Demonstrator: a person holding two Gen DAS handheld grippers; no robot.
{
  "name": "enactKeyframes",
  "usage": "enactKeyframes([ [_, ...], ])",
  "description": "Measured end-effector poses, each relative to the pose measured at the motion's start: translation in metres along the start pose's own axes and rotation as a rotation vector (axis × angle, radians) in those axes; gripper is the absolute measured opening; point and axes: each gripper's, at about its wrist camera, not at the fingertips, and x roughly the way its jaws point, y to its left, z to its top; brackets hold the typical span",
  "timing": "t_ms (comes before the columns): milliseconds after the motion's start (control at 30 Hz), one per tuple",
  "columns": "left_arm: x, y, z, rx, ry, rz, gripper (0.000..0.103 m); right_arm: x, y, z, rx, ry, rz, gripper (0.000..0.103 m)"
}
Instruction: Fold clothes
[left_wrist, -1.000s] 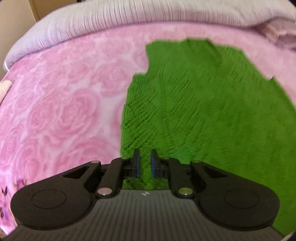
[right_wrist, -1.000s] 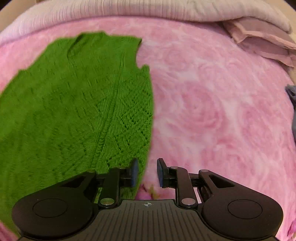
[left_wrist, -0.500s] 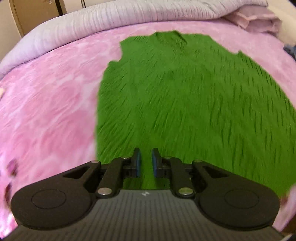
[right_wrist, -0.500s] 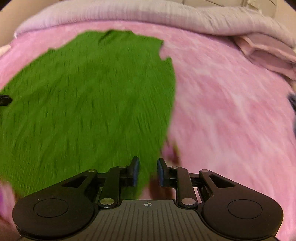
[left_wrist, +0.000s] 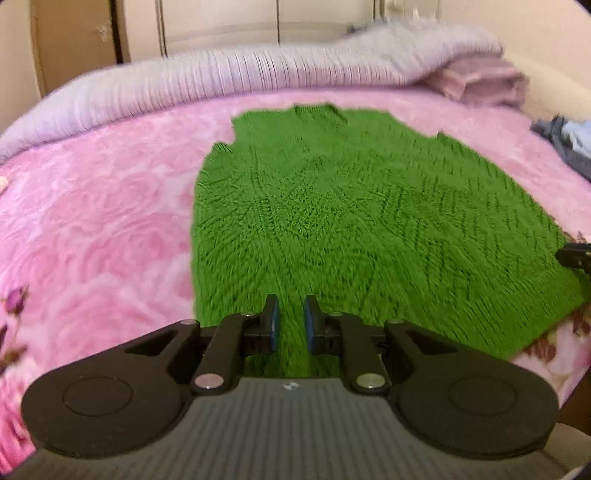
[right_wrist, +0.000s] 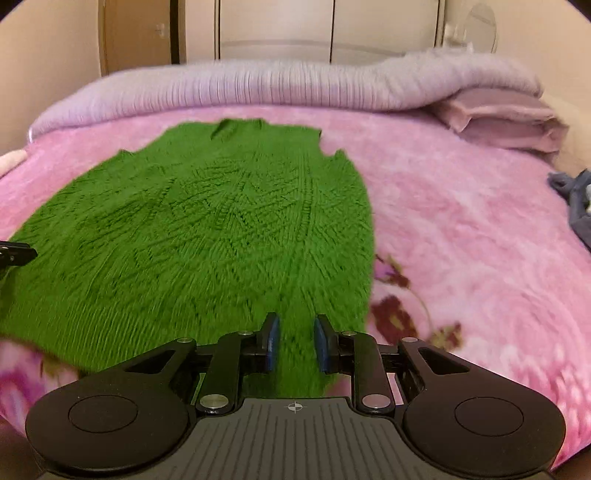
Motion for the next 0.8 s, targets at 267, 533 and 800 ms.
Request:
enactKeyframes([
  [267, -0.067, -0.012, -0.026, -0.037, -0.035, 0.081, 0.013, -0.072, -0.04, -0.021, 0.132, -0.112, -0.079, 0.024],
  [533, -0.113, -0.011, -0.013, -0.09, -0.127, 0.079, 0.018, -0.104, -0.099, 0.057, 0.098, -0.321, -0.033, 0.035],
  [800, -0.13, -0.015, -0.02, -0.109, -0.133, 0.13, 0.021, -0.08, -0.113, 0.104, -0.094, -0.337, -0.327, 0.043],
])
